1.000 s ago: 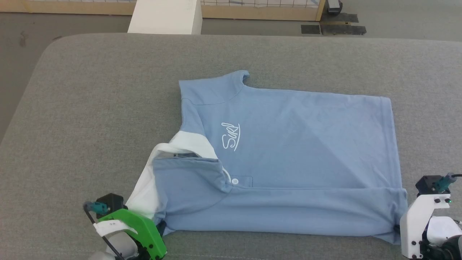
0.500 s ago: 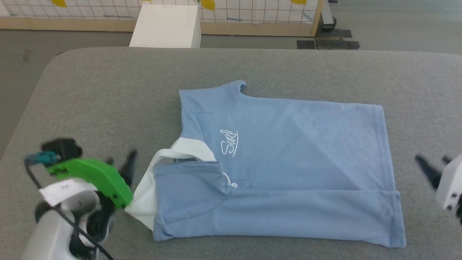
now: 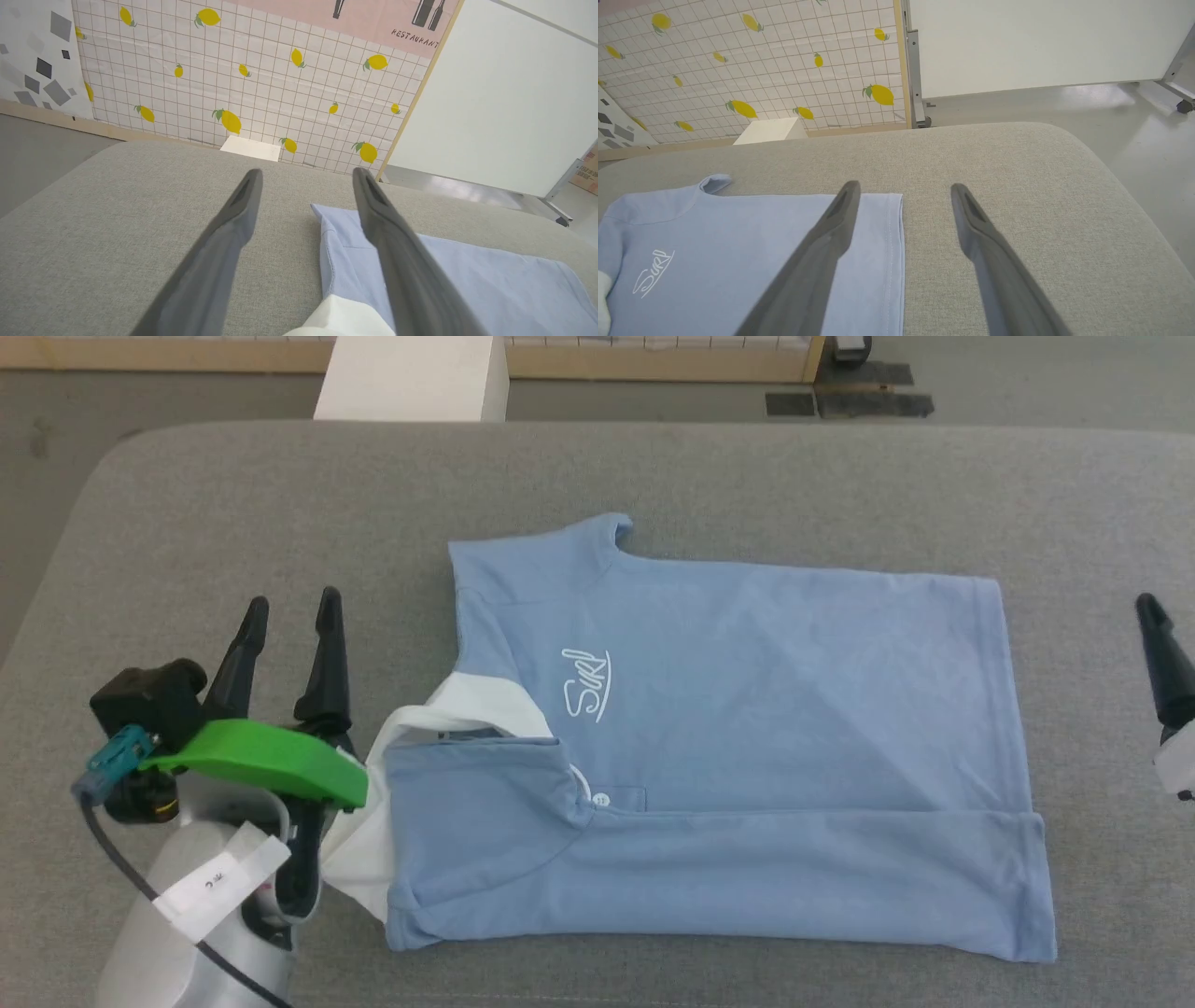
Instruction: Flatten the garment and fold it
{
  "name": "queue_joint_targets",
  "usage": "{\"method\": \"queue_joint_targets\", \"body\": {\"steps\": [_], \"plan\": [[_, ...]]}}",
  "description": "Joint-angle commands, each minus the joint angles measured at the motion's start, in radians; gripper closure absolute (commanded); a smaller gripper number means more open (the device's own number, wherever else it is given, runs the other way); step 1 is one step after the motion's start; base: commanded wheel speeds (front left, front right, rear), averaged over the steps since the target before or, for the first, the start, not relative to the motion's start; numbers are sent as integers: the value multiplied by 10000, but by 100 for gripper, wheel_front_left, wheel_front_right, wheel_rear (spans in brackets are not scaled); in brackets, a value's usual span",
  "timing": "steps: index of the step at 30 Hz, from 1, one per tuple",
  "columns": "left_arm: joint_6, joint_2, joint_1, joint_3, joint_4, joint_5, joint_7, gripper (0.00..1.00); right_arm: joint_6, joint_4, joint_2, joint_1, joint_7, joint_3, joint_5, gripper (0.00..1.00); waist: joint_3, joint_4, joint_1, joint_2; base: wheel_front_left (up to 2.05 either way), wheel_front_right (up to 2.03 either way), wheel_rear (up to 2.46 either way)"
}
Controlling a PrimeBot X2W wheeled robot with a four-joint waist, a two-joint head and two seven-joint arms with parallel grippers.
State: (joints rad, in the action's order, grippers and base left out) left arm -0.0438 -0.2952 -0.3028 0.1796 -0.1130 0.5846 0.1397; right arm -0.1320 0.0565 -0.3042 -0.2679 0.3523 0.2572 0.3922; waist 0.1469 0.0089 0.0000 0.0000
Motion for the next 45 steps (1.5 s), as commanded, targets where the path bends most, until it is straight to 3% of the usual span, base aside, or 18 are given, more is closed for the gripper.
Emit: {"method": "queue_joint_targets", "body": {"steps": [1, 5, 11, 14, 22, 26, 32, 33, 34, 35, 39, 45], "plan": [[148, 103, -414, 73, -258, -74, 214, 0, 13, 70, -23, -230, -172, 15, 41, 0, 374, 18, 0, 0, 0, 0, 0], [485, 254, -1385, 392, -1066, -256, 421, 0, 13, 152, -45, -619, -376, 92, 67, 0, 1062, 14, 0, 0, 0, 0, 0], [966, 497, -3719, 879, -2813, -312, -270, 0, 13, 74, -92, -1491, -441, -23, 2, 0, 2198, -53, 0, 0, 0, 0, 0], [1022, 610, -6189, 1252, -4869, -326, -2069, 0, 13, -40, -130, -2179, -411, -377, -27, 0, 3068, -318, 0, 0, 0, 0, 0], [237, 525, -9079, 1918, -7150, -522, -6705, 0, 13, -109, -139, -2370, -395, -668, -102, 0, 3795, -661, 0, 0, 0, 0, 0], [-269, 422, -9838, 2398, -7780, -812, -9033, 0, 13, -144, -166, -2309, -423, -686, -121, 0, 3936, -736, 0, 0, 0, 0, 0], [-708, 427, -9875, 2749, -7820, -886, -10943, 0, 13, -239, -190, -2270, -425, -662, -136, 0, 4086, -730, 0, 0, 0, 0, 0], [-737, 470, -9782, 2700, -7781, -771, -11141, 52, 13, -251, -186, -2275, -424, -664, -142, 0, 4105, -722, 0, 0, 0, 0, 0], [-787, 525, -9676, 2598, -7664, -617, -11239, 73, 13, -272, -187, -2291, -418, -658, -152, 0, 4142, -700, 0, 0, 0, 0, 0], [-807, 563, -9573, 2541, -7585, -506, -11339, 100, 13, -286, -192, -2308, -418, -653, -161, 0, 4164, -680, 0, 0, 0, 0, 0], [-759, 676, -9179, 2287, -7061, -31, -11587, 100, 13, -301, -258, -2387, -426, -635, -192, 0, 4208, -566, 0, 0, 0, 0, 0], [-652, 558, -8887, 2088, -5886, 40, -10511, 100, 13, -239, -229, -2493, -453, -720, -286, 0, 4109, -421, 0, 0, 0, 0, 0]]}}
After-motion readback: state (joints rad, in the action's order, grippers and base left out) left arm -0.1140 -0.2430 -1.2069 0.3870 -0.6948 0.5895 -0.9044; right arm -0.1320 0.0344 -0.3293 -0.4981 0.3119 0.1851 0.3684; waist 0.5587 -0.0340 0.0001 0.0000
